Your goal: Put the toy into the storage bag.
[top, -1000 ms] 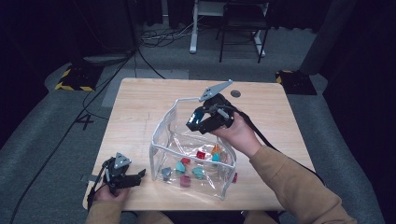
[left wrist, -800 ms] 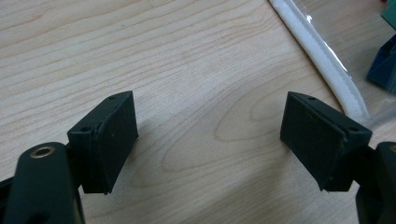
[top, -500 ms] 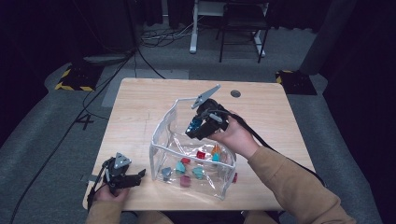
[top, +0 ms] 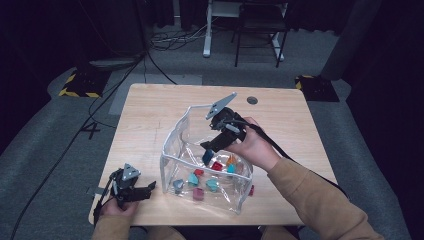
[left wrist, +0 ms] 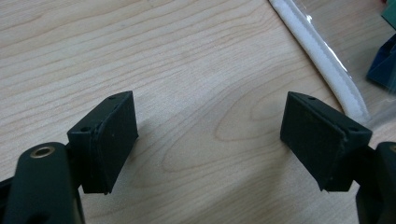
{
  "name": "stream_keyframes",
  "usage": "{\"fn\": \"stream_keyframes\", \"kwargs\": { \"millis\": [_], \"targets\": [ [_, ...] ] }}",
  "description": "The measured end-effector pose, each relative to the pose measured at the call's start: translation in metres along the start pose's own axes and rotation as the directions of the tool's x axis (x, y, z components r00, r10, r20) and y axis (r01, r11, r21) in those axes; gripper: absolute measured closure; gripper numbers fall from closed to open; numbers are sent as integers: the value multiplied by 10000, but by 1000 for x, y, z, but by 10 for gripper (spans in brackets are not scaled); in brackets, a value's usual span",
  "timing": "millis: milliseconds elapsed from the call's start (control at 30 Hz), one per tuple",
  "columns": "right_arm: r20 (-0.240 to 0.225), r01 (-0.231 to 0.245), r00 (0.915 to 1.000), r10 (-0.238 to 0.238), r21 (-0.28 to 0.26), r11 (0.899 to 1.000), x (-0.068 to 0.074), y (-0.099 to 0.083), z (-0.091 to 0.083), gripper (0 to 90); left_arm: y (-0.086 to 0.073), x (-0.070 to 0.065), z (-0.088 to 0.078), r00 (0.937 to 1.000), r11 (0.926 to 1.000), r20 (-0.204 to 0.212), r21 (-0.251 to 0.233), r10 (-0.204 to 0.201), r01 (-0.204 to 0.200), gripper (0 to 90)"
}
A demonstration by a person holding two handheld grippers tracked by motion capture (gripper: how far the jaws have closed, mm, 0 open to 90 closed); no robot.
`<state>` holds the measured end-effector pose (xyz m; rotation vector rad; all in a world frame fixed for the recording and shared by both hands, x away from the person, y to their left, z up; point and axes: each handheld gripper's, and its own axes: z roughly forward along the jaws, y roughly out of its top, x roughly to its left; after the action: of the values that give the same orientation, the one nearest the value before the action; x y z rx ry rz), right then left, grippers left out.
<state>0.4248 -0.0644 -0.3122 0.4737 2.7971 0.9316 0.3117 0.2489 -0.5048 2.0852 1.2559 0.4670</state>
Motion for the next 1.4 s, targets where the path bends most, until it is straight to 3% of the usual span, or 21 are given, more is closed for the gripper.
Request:
{"fn": "stream_keyframes", "kwargs": {
  "millis": [767,967,1400],
  "targets": [
    [368,-402,9983,448,-1179,9922,-4,-29,-60,262,0,0,0,10000,10000,-9,-24,-4,4,192],
    [488,-654,9961,735,-1495,9866,-7,-47,-79,282,0,0,0,10000,10000,-7,-24,-19,19,192],
    [789,-1150,9885,1289,-1614,9802,-16,-83,-100,286,0,0,0,10000,10000,-16,-27,-25,25,192]
  ]
}}
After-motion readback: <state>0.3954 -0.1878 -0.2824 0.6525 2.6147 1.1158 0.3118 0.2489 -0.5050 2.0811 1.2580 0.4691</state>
